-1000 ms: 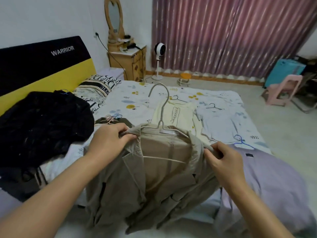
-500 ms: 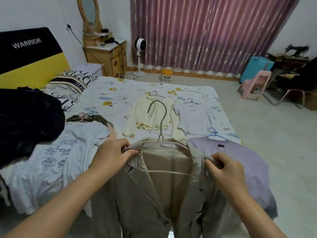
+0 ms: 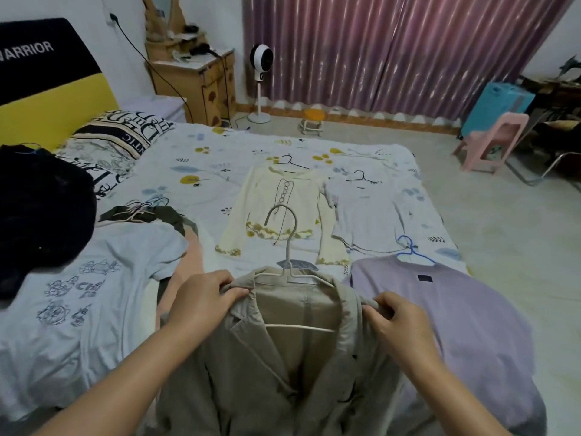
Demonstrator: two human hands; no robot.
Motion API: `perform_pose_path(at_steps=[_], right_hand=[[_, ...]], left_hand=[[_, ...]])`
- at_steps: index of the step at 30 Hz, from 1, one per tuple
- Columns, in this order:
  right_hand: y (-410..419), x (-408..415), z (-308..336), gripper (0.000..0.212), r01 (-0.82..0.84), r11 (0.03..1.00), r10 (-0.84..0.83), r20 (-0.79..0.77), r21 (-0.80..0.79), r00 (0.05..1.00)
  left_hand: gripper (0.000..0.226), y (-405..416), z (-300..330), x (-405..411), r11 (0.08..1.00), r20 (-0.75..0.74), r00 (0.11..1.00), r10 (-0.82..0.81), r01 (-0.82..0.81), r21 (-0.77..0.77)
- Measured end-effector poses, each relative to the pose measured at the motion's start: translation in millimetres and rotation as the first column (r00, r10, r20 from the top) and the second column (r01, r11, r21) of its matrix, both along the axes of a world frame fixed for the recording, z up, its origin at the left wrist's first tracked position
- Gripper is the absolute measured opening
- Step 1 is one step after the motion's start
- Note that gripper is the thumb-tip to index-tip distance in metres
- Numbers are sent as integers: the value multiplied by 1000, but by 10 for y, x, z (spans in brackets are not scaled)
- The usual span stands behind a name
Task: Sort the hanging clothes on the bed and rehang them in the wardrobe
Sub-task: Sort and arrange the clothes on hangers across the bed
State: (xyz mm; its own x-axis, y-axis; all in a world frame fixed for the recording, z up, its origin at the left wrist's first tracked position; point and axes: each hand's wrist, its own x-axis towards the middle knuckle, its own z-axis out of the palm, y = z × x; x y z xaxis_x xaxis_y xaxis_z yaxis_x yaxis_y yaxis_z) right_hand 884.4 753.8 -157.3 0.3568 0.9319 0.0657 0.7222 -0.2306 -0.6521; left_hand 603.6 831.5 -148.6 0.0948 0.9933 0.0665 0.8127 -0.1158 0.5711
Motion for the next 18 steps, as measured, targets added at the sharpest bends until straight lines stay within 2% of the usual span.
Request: perform_pose_path(at_steps=[6, 13, 18], right_hand=[[1077, -11, -166, 35, 69, 998, -69, -23, -13, 997], [2414, 135, -376, 21, 141, 990, -141, 0, 1, 990], [3265, 214, -1036, 22, 118, 990, -107, 137, -76, 985]], left_hand=[[24, 1164, -170, 80, 1000, 40, 999, -1, 2, -19], [21, 2518, -502, 295, 1000, 106, 994, 18, -20, 17], [21, 3300, -1216, 455, 999, 95, 995, 32, -29, -26]])
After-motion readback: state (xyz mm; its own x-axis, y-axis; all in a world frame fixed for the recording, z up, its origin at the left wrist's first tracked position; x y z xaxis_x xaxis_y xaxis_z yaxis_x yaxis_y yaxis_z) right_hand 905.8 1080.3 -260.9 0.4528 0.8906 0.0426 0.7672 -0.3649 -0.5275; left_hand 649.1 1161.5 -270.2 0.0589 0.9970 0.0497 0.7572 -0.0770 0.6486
